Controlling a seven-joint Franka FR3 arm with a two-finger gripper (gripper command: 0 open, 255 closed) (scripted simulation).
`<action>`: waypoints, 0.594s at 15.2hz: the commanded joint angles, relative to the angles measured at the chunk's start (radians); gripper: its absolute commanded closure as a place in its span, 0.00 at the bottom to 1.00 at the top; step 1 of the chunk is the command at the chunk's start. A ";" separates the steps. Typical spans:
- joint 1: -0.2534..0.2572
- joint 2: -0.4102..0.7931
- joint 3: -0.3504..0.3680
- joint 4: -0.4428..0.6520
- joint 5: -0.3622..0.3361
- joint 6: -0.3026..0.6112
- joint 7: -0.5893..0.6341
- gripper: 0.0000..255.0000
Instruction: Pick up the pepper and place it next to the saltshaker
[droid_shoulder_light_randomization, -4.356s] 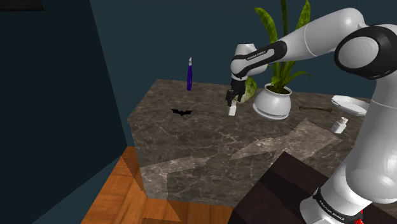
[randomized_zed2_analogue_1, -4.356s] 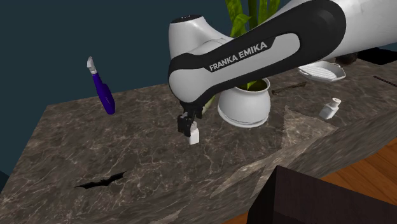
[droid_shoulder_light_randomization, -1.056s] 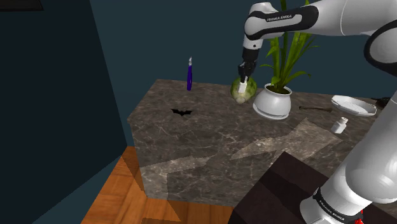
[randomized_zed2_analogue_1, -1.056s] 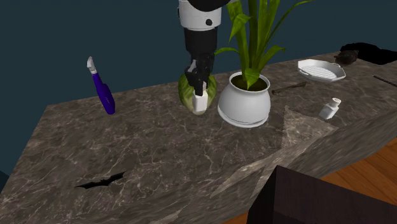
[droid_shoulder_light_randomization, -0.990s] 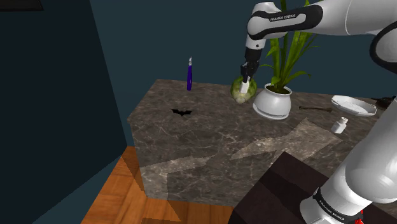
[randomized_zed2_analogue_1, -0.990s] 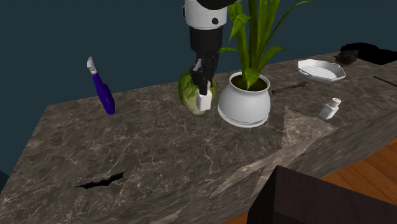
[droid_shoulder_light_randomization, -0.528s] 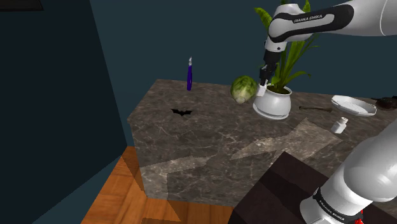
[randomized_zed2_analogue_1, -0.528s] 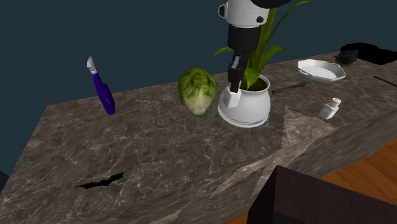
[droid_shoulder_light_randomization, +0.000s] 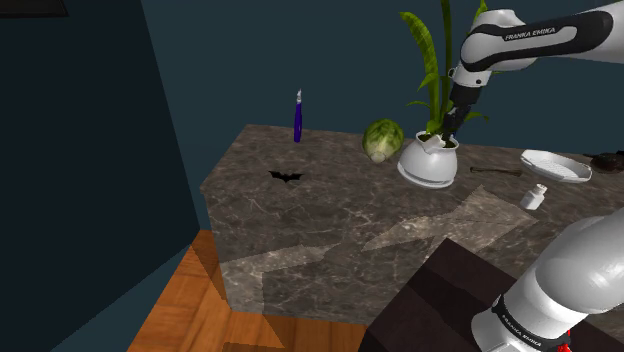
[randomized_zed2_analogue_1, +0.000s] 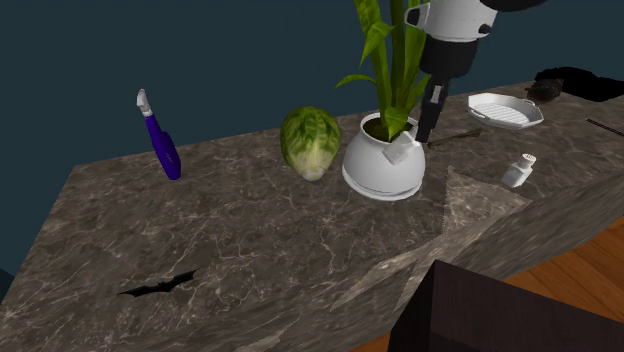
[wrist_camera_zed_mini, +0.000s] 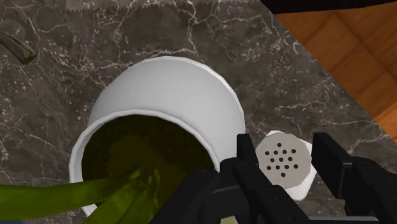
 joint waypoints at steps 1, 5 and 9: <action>-0.022 -0.040 -0.022 -0.026 -0.023 -0.006 -0.031 1.00; -0.067 -0.108 -0.070 -0.074 -0.067 -0.016 -0.103 1.00; -0.112 -0.163 -0.124 -0.103 -0.111 -0.027 -0.180 1.00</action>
